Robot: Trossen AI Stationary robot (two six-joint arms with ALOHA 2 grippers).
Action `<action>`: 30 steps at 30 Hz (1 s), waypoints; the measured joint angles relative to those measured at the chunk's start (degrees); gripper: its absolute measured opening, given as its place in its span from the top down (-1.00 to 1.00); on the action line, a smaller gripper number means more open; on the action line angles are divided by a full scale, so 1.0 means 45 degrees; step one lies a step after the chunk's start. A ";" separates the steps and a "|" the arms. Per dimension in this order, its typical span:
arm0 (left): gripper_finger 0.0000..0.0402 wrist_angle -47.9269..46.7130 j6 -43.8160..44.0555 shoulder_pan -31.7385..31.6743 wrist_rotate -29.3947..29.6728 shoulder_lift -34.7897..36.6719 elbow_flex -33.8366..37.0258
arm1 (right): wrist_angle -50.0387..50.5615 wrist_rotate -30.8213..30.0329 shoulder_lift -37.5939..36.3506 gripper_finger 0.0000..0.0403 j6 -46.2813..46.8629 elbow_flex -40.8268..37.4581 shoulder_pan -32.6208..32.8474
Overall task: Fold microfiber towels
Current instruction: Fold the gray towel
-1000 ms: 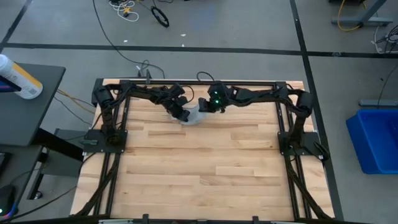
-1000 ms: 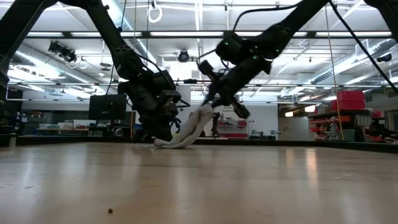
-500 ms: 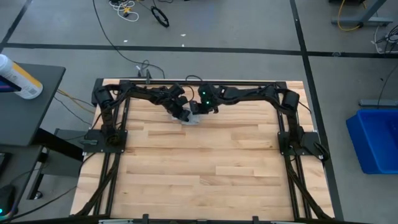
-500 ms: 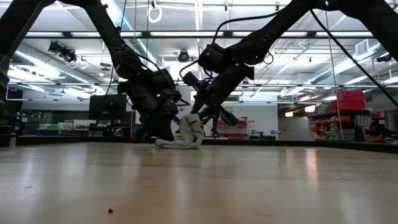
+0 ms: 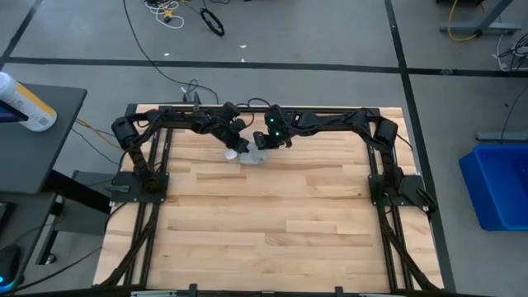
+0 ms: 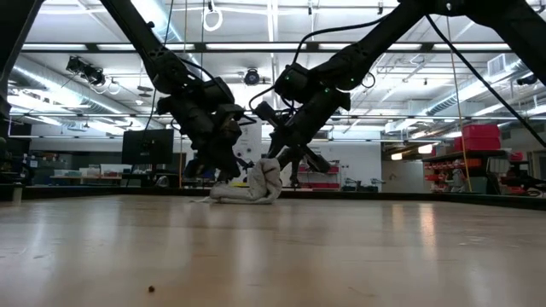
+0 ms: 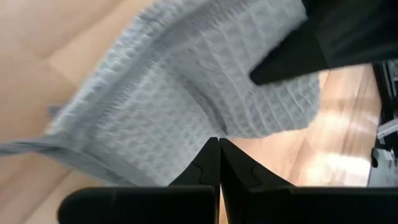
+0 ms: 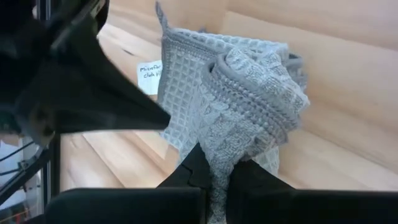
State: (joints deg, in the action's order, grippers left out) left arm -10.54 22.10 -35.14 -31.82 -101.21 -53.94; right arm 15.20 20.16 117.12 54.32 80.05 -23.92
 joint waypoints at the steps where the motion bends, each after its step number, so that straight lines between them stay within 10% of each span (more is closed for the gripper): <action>1: 1.00 0.0003 0.0003 -0.0064 -0.0003 0.0000 0.0001 | -0.0015 0.0000 0.0000 0.91 -0.0067 0.0000 0.0000; 15: 1.00 0.0464 0.0399 -0.0420 -0.0819 0.0476 -0.0016 | -0.0253 0.0343 0.0000 0.91 -0.0543 -0.0010 0.0015; 30: 1.00 0.0464 0.0794 -0.2299 -0.4213 0.6084 -0.0043 | -0.1654 0.1519 0.0000 0.91 -0.0739 -0.0019 0.0044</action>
State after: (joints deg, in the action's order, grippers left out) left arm -8.45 25.67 -45.48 -50.78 -73.83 -54.13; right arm 7.76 27.00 117.12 51.00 79.96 -23.73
